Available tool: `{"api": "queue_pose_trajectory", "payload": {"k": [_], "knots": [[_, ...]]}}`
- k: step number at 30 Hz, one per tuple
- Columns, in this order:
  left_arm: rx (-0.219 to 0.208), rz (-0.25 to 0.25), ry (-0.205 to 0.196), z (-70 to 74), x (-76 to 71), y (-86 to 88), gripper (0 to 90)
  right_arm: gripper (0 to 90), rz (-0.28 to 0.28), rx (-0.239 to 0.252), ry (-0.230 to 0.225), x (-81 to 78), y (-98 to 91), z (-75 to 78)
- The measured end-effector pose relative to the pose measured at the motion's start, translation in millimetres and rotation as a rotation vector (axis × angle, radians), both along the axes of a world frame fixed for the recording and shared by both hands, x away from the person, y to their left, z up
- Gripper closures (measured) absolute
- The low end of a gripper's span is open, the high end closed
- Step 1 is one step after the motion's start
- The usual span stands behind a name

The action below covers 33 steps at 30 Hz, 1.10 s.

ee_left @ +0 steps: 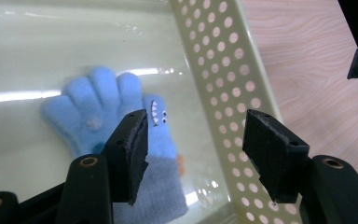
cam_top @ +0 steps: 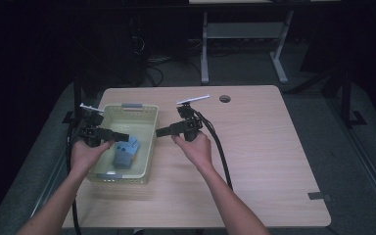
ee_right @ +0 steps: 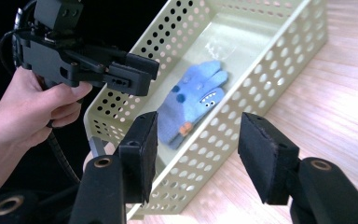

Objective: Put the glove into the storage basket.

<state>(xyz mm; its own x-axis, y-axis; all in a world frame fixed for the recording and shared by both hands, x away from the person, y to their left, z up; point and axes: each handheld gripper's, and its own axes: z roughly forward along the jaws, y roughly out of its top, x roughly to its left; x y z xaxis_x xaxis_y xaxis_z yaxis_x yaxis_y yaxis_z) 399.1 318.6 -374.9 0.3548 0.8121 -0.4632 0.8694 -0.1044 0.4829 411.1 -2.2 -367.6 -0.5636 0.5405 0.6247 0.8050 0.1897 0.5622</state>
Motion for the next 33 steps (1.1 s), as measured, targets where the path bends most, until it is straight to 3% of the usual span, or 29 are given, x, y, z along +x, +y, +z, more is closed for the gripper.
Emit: {"api": "queue_pose_trajectory", "payload": {"k": [11, 24, 33], "knots": [[-0.020, 0.011, -0.004, 3.4, -0.1, -10.6, 37.8, 44.3, -0.026, 0.012, -0.003, -0.9, -22.8, 1.4], [-0.048, -0.029, -0.051, 18.7, -0.8, -36.8, 36.4, 42.6, -0.054, 0.038, 0.005, -4.7, -53.6, 3.1], [-0.068, -0.037, -0.080, 24.1, -2.8, -49.3, 33.8, 41.7, -0.068, 0.030, 0.007, -5.1, -69.6, 4.1]]}}
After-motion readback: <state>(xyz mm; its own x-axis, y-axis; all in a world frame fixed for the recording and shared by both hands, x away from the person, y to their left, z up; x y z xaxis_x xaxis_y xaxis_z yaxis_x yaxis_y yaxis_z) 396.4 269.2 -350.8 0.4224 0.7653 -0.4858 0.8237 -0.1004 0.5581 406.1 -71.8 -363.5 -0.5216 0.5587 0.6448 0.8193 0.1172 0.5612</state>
